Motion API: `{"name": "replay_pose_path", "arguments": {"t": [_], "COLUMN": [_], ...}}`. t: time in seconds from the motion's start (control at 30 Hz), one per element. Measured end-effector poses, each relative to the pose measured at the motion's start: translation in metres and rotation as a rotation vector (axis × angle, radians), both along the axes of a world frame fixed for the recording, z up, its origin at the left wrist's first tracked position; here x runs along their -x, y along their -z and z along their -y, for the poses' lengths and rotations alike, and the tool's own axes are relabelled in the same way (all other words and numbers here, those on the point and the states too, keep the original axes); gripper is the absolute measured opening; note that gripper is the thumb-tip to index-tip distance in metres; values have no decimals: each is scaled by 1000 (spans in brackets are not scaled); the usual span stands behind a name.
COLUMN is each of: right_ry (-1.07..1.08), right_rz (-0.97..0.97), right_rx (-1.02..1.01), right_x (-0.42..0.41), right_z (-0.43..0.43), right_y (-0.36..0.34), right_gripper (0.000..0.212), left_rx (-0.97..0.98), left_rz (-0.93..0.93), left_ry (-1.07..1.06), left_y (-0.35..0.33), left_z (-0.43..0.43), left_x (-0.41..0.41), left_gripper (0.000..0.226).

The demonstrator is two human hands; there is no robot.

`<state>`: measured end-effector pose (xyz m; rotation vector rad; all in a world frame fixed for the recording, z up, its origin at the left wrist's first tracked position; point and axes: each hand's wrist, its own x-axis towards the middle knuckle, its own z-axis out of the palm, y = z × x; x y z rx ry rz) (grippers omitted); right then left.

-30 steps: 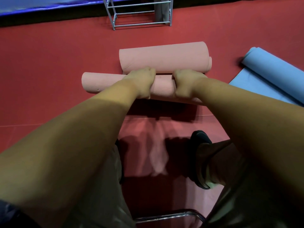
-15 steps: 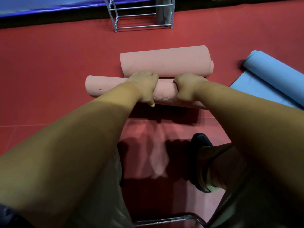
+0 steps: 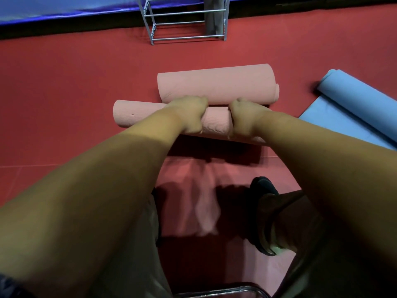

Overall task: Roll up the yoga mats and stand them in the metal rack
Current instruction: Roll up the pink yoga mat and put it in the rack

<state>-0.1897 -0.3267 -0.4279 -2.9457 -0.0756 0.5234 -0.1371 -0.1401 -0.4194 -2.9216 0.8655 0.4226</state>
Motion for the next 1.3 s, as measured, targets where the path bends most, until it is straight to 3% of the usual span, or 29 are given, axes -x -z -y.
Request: {"name": "replay_pose_path", "arguments": {"t": [0.1,0.23,0.4,0.57,0.7,0.87,1.13,1.23,1.3], "right_ry": [14,6,-8,-37,5,0,-42,-22,-17], "right_rz": [46,-7,-18,31,5,-26,21,-1,-30], "right_rx": [-39,-37,-74,18,-32,-19,25,2,4], "right_x": [-2,-5,-8,-2,-5,-6,0,-3,-6], "right_z": [0,0,1,-1,-1,0,-3,-3,-3], "right_y": [-4,-8,-8,-1,-7,-11,-7,-10,-10], "right_gripper": [45,42,38,79,59,58,70,58,54], "left_rx": [-18,-125,-36,7,-15,-96,17,-18,-71], "left_rz": [23,42,-7,-48,-54,-18,-101,-93,-72], "left_ry": [19,28,-34,-66,-53,-15,-74,-44,-12], "left_y": [2,5,-3,-3,-2,1,-2,0,1], "left_z": [-1,-3,-2,-6,-7,-7,-8,-9,-10], "left_x": [0,2,-1,-4,-3,4,-5,-3,-1], "left_gripper": [57,94,77,60,61,90,59,62,78]}}
